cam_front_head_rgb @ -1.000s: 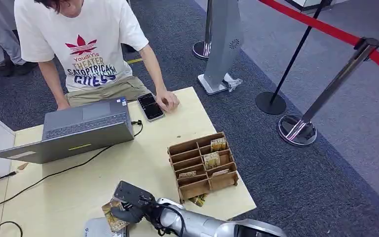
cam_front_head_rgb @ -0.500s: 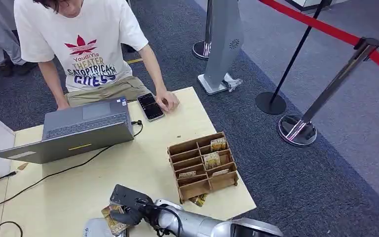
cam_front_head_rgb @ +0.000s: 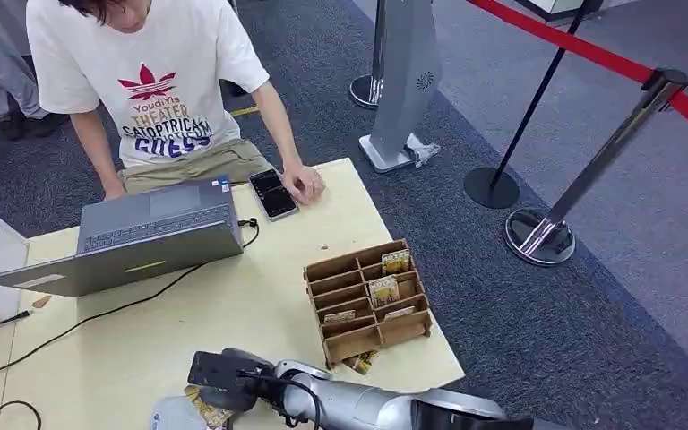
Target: Pass the card to the sensor for recognition and then transmit it.
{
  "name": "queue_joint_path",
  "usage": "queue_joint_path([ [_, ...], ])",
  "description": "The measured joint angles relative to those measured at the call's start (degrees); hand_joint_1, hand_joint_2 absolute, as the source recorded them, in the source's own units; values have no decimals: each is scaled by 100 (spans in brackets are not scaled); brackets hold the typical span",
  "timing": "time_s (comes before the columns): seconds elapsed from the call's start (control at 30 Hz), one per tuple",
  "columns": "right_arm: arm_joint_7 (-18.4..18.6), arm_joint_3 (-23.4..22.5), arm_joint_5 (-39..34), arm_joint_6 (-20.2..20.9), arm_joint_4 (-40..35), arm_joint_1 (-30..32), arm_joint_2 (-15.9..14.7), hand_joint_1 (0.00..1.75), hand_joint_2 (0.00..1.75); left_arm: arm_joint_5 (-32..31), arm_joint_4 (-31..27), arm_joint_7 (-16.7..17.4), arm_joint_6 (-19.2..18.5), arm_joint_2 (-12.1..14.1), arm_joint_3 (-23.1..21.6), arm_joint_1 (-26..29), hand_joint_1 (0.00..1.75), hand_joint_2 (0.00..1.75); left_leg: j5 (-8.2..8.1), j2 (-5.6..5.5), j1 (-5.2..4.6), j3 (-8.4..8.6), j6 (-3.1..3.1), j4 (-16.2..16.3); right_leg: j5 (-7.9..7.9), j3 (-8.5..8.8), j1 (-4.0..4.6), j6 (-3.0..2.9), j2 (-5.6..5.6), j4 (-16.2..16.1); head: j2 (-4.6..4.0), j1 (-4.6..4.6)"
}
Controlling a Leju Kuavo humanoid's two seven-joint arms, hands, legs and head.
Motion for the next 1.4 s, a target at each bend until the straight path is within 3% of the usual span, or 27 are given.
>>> queue_joint_path([
  [0.53,258,402,89,33,264,-294,28,175,175,20,0,72,46,44,-57,-10,0,0,0,5,0,40,-1,0,0,40,0,0,1,-1,0,4],
  [0.83,-140,343,-422,15,190,-310,22,175,175,70,0,59,63,39,-55,-7,0,0,0,4,0,36,0,0,0,38,0,0,1,0,0,4],
  [1.03,-501,120,-853,-107,-407,-295,-138,175,175,77,0,35,48,41,-50,2,0,0,0,4,0,28,0,0,0,32,0,0,1,0,0,4],
  [1.2,-529,-57,-1014,-192,-1103,-271,-367,175,175,85,0,26,44,41,-31,8,0,0,0,4,0,26,0,0,0,29,0,0,1,-1,0,7],
  [1.4,-634,-112,-1071,-252,-1428,-216,-474,175,175,101,0,11,44,41,-17,9,0,0,0,4,0,25,0,0,0,28,0,0,1,-1,0,7],
])
